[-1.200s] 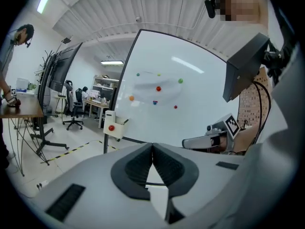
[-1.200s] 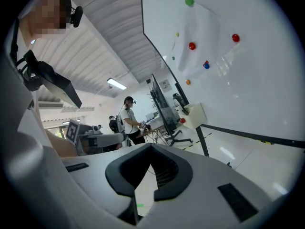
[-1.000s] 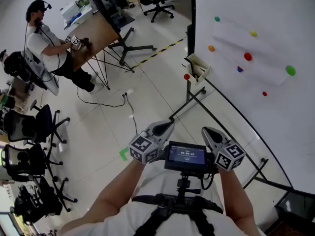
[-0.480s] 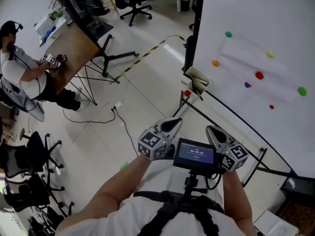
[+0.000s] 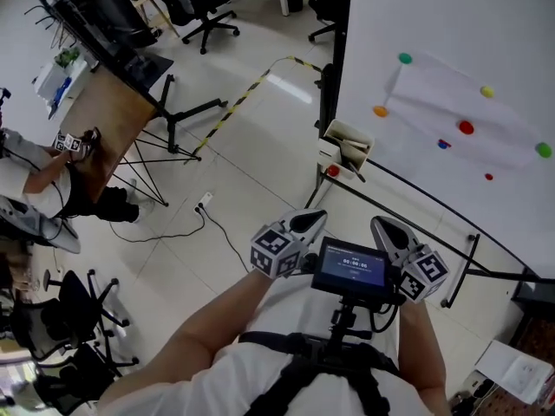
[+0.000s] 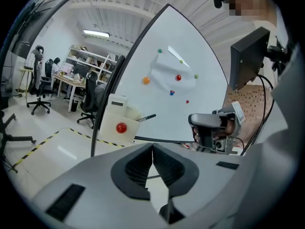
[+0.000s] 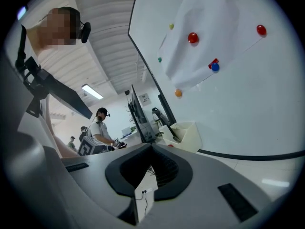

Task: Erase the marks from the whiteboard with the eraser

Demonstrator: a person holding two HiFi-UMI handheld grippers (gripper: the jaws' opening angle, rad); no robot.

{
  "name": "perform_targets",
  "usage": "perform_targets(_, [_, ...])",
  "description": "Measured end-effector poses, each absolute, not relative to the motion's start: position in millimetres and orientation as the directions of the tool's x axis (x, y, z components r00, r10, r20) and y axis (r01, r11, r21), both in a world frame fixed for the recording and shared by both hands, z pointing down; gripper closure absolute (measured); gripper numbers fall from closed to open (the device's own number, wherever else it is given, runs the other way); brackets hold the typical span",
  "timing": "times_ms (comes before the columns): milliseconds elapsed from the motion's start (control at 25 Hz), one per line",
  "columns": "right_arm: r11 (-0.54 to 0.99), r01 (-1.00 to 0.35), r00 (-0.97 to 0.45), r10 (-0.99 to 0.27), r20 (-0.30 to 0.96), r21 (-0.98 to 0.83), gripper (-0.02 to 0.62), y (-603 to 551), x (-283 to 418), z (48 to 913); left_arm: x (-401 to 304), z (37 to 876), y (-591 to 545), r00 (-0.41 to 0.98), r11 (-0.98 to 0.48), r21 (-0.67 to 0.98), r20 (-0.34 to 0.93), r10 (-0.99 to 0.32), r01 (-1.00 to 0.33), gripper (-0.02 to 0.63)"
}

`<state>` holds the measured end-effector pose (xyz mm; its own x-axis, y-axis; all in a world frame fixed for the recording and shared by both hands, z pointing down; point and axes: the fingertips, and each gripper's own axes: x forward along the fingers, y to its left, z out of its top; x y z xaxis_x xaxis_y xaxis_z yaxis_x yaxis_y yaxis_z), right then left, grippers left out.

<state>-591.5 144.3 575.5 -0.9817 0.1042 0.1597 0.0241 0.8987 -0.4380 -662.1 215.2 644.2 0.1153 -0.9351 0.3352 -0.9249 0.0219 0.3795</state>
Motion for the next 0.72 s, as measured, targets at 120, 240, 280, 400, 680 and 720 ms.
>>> perform_targets(120, [0.889, 0.032, -0.987, 0.101, 0.127, -0.456, 0.583, 142.4, -590.4, 571.1, -664.6, 644.7, 211.6, 0.11, 0.03, 0.373, 0.347, -0.931, -0.927, 0.58])
perform_targets(240, [0.895, 0.056, -0.982, 0.129, 0.136, -0.442, 0.583, 132.9, -584.1, 572.8, -675.6, 642.8, 193.1, 0.041, 0.081, 0.339, 0.337, -0.941, -0.937, 0.559])
perform_targets(280, [0.898, 0.063, -0.981, 0.136, 0.139, -0.436, 0.584, 128.7, -583.4, 573.7, -682.8, 642.6, 187.0, 0.008, 0.107, 0.322, 0.335, -0.942, -0.941, 0.518])
perform_targets(400, [0.901, 0.089, -0.978, 0.159, 0.132, -0.425, 0.584, 116.1, -585.5, 567.8, -713.1, 636.0, 170.2, -0.101, 0.198, 0.271, 0.332, -0.938, -0.942, 0.436])
perform_targets(680, [0.904, 0.104, -0.98, 0.165, 0.115, -0.414, 0.584, 62.8, -574.6, 554.8, -752.4, 635.4, 126.4, -0.264, 0.372, 0.231, 0.394, -0.881, -0.899, 0.291])
perform_targets(720, [0.904, 0.106, -0.98, 0.166, 0.111, -0.414, 0.584, 55.6, -572.7, 553.2, -756.1, 634.8, 123.2, -0.291, 0.396, 0.211, 0.4, -0.869, -0.893, 0.291])
